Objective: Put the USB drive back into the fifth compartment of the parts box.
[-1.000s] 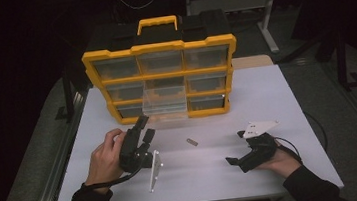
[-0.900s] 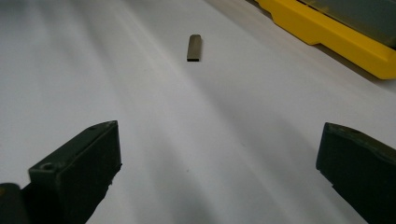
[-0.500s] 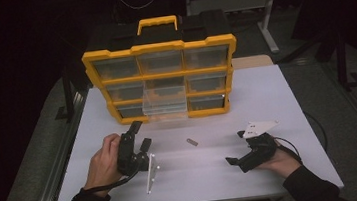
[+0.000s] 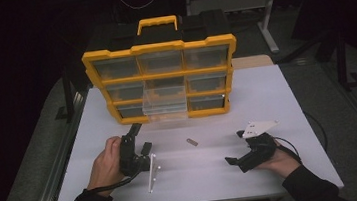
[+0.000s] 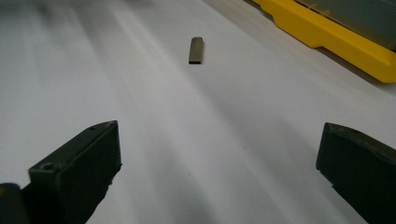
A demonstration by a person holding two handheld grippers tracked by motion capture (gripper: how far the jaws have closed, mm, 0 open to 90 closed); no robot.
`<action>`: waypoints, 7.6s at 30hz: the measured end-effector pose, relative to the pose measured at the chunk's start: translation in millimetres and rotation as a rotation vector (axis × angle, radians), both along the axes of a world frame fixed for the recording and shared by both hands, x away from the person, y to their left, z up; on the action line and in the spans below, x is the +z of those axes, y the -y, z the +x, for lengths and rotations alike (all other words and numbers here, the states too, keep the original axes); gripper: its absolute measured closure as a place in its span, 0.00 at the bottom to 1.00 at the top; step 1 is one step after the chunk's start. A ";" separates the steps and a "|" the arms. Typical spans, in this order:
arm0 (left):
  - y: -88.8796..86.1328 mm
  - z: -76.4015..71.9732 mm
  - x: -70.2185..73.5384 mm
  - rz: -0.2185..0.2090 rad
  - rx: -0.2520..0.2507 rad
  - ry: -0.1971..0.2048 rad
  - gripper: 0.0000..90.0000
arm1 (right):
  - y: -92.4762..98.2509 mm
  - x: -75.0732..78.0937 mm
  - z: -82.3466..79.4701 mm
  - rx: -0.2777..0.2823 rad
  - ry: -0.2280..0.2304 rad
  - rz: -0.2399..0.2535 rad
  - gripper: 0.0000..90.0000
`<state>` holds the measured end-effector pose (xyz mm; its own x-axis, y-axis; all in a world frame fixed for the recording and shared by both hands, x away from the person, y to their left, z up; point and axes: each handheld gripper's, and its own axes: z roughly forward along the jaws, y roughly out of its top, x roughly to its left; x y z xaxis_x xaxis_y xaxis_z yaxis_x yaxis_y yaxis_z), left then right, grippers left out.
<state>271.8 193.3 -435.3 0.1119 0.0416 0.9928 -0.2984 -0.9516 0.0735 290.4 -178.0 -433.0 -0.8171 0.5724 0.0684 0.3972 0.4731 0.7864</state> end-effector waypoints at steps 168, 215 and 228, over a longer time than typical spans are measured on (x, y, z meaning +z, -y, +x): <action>-64.0 8.7 6.6 -1.043 -0.074 -0.983 0.00 | -10.9 15.5 10.1 0.025 -0.062 -0.009 0.00; -61.4 10.4 7.6 -1.046 -0.083 -0.990 0.00 | -54.4 34.1 51.2 0.077 -0.092 -0.052 0.00; -61.0 10.8 7.4 -1.044 -0.081 -0.995 0.00 | -67.8 37.0 61.9 0.093 -0.094 -0.061 0.00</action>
